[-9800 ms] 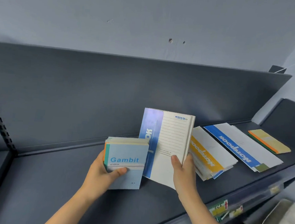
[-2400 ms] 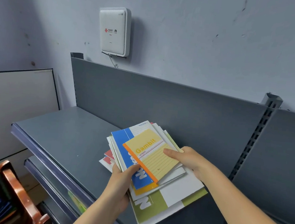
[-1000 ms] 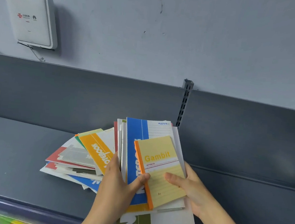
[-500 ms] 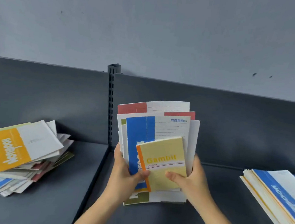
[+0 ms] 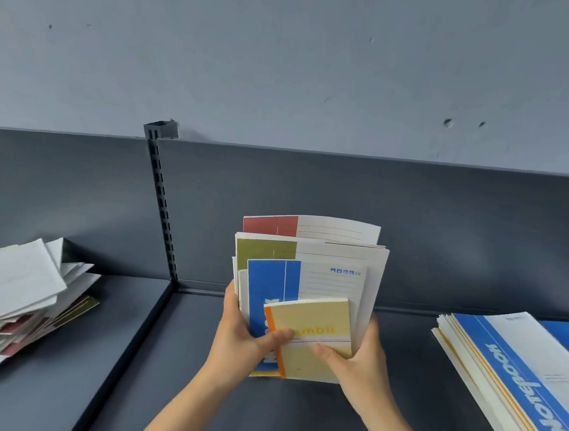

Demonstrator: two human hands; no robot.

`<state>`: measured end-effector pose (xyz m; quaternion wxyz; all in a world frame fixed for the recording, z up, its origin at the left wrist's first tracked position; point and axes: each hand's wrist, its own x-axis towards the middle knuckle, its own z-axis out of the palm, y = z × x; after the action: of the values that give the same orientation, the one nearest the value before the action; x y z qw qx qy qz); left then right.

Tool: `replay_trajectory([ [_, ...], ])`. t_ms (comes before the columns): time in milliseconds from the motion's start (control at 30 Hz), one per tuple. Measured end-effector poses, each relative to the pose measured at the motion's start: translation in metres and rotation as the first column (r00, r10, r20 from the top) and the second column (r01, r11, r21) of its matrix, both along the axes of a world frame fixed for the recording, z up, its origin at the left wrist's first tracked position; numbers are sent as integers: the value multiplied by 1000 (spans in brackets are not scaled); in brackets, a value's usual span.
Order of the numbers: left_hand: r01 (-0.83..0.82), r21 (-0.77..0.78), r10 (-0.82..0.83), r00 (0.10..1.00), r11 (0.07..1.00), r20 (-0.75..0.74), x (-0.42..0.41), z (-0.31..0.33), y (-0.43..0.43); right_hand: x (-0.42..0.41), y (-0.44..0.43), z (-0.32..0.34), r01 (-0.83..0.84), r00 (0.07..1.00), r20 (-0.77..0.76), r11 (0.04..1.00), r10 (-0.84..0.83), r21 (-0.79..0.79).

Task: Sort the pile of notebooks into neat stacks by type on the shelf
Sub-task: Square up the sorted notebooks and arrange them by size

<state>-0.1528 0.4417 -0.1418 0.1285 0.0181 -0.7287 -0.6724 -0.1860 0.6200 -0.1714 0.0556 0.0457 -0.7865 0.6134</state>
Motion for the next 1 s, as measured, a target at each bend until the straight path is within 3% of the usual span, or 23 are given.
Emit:
replay_trajectory([
  [200, 9, -19, -9, 1000, 1000, 6, -1, -4, -2, 4, 5, -2, -77, 996, 44, 997, 78, -31],
  [433, 102, 9, -102, 995, 995, -16, -1, -11, -11, 4, 1, 3, -119, 985, 96, 967, 144, -226],
  [567, 176, 63, -174, 984, 982, -38, -1, -11, -17, 8, -1, 5, -162, 975, 105, 951, 195, -262],
  [833, 213, 90, -214, 977, 973, -4, 1, -24, -26, 12, -10, 3, -146, 977, 105, 943, 185, -299],
  [1000, 144, 40, -145, 989, 989, 29, -5, -31, -31, 9, -27, 2, -76, 991, 85, 952, 105, -296],
])
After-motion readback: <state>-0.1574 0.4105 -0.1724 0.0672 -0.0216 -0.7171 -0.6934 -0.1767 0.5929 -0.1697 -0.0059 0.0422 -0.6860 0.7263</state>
